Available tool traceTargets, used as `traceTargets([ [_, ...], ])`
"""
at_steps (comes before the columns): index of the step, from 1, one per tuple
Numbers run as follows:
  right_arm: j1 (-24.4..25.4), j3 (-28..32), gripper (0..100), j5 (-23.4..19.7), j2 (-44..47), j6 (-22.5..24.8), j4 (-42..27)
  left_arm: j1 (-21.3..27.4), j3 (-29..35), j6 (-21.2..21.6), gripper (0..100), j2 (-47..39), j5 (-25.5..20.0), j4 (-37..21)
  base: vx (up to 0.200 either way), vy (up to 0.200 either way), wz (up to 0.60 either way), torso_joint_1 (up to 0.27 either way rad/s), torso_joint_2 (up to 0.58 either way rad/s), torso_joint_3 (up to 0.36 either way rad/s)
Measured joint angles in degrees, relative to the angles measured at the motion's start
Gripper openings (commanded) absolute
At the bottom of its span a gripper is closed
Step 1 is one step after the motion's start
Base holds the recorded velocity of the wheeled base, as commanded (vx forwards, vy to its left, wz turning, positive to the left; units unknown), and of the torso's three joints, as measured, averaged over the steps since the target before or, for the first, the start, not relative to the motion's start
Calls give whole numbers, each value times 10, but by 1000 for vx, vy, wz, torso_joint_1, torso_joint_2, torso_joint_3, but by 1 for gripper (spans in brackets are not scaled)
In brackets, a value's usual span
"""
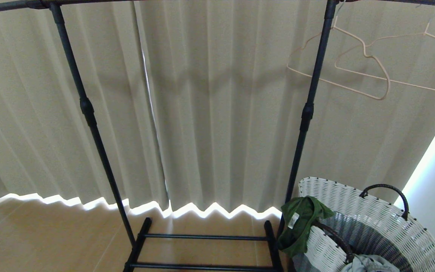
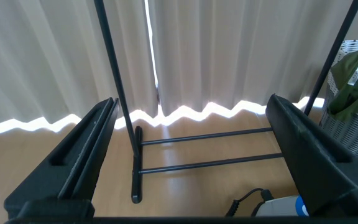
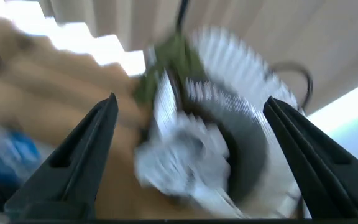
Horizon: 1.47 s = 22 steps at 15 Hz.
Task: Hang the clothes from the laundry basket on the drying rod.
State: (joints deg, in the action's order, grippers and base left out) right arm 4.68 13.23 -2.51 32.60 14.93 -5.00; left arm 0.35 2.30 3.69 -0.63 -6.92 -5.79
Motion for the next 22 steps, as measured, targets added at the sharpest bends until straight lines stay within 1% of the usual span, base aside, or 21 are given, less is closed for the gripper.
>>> traceTargets([
  [1, -5, 6, 100, 11, 62, 37, 10, 0, 0, 0, 100, 0, 0, 0, 0, 0, 0, 0, 0, 0],
  [3, -26, 13, 100, 30, 187, 126, 29, 0, 0, 0, 100, 0, 0, 0, 0, 0, 0, 0, 0, 0],
  [5, -68, 20, 100, 43, 303, 221, 50, 0, 0, 0, 100, 0, 0, 0, 0, 0, 0, 0, 0, 0],
  [7, -111, 22, 100, 54, 410, 290, 103, 0, 0, 0, 100, 0, 0, 0, 0, 0, 0, 0, 0, 0],
  [8, -127, 22, 100, 59, 458, 310, 136, 0, 0, 0, 100, 0, 0, 0, 0, 0, 0, 0, 0, 0],
  [10, -148, 20, 100, 65, 541, 334, 201, 0, 0, 0, 100, 0, 0, 0, 0, 0, 0, 0, 0, 0],
  [11, -154, 20, 100, 68, 573, 341, 218, 0, 0, 0, 100, 0, 0, 0, 0, 0, 0, 0, 0, 0],
  [15, -162, 30, 100, 72, 651, 340, 231, 0, 0, -2, 100, 0, 1, 0, 0, 0, 0, 0, 0, 0],
  [18, -169, 33, 100, 75, 702, 339, 293, 0, 0, -2, 100, 0, 2, 0, 0, 0, 0, 0, 0, 0],
  [19, -171, 30, 0, 75, 714, 339, 315, 0, 0, -2, 100, 0, 2, 0, 0, 0, 0, 0, 0, 0],
  [22, -171, 22, 0, 75, 736, 339, 332, 0, 0, -5, 100, 0, 5, 0, 0, 0, 0, 0, 0, 0],
])
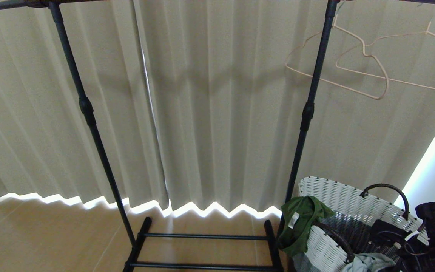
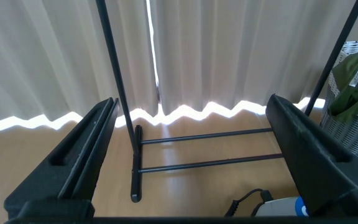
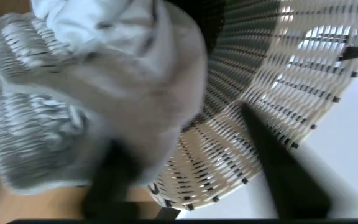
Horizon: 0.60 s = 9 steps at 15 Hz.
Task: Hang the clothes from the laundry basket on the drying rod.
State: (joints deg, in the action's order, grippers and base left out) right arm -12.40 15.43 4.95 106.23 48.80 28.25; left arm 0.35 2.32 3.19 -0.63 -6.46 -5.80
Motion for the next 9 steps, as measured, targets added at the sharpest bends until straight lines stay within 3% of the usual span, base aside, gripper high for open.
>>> traceTargets([
  [5, 0, -17, 0, -7, -55, -9, -1, 0, 0, 0, 100, 0, 0, 0, 0, 0, 0, 0, 0, 0],
  [9, 2, -36, 0, -10, -199, -61, -9, 0, 0, 1, 100, 0, 0, 0, 0, 0, 0, 0, 0, 0],
])
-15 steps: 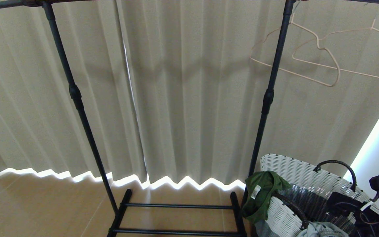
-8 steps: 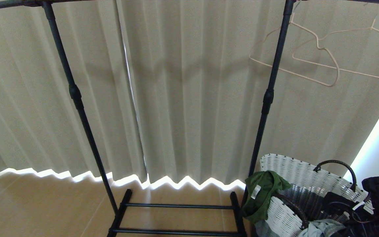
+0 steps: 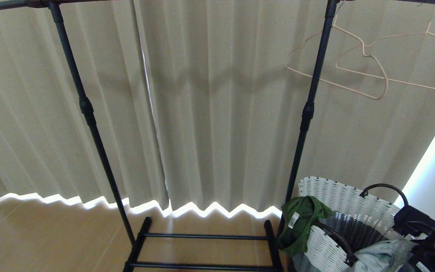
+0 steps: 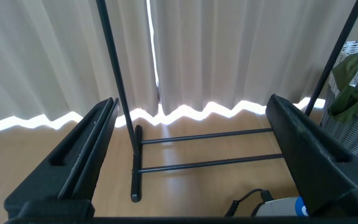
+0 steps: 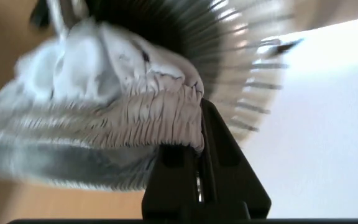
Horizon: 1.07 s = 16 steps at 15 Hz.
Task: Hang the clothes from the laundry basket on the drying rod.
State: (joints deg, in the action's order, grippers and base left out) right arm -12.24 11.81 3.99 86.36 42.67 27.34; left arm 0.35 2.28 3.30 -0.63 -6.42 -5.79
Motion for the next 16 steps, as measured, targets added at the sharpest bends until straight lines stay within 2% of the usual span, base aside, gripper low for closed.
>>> traceTargets([
  [4, 1, -10, 0, -16, -153, -68, -2, 0, 0, 0, 100, 0, 0, 0, 0, 0, 0, 0, 0, 0],
  [8, 2, -10, 0, -19, -245, -124, -2, 0, 0, 0, 100, 0, 0, 0, -200, 0, 0, 1, 1, 5],
  [13, 3, -12, 0, -23, -293, -127, -6, 0, 0, 0, 100, 0, 0, 0, -200, 0, 0, 3, 2, 7],
  [16, 3, -15, 0, -34, -300, -127, -7, 0, 0, 0, 100, 0, 0, 0, 0, 0, 0, 0, 0, 0],
])
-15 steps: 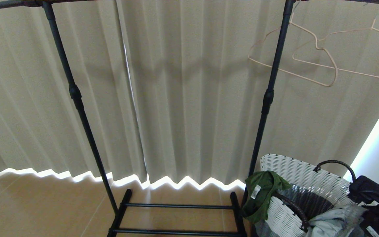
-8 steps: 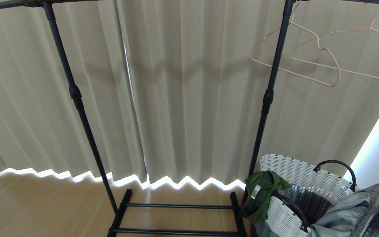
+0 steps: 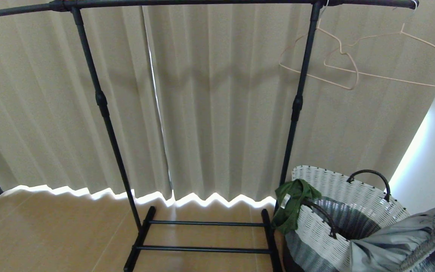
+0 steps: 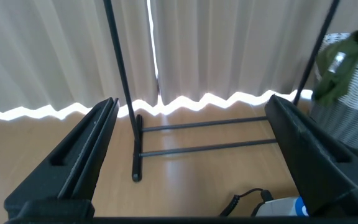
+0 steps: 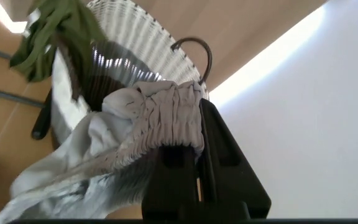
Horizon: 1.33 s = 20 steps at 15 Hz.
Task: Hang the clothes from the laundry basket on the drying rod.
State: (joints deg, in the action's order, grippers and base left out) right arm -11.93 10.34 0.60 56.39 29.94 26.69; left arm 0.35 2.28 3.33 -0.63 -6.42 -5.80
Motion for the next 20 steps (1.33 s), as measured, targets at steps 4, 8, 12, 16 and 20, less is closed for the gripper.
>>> traceTargets([
  [4, 0, -5, 0, -6, 0, 0, 0, 0, 0, 0, 100, 0, 0, 0, 0, 0, 0, 0, 0, 0],
  [8, 0, -8, 0, -6, 1, 1, -12, 0, 0, 0, 100, 0, 0, 0, 0, 200, 0, 2, 4, 4],
  [12, 8, -6, 0, -6, 1, 1, -25, 0, 0, 0, 100, 0, 0, 0, 0, 200, 0, 0, 1, 4],
  [16, 32, -2, 0, -6, -1, 1, -24, 0, 0, 1, 100, 0, 0, 0, 0, 50, 0, 1, 1, -1],
  [20, 61, -5, 0, -29, 1, -1, -26, 0, 0, 6, 100, 0, 0, 0, 0, 0, 0, 0, 0, 0],
])
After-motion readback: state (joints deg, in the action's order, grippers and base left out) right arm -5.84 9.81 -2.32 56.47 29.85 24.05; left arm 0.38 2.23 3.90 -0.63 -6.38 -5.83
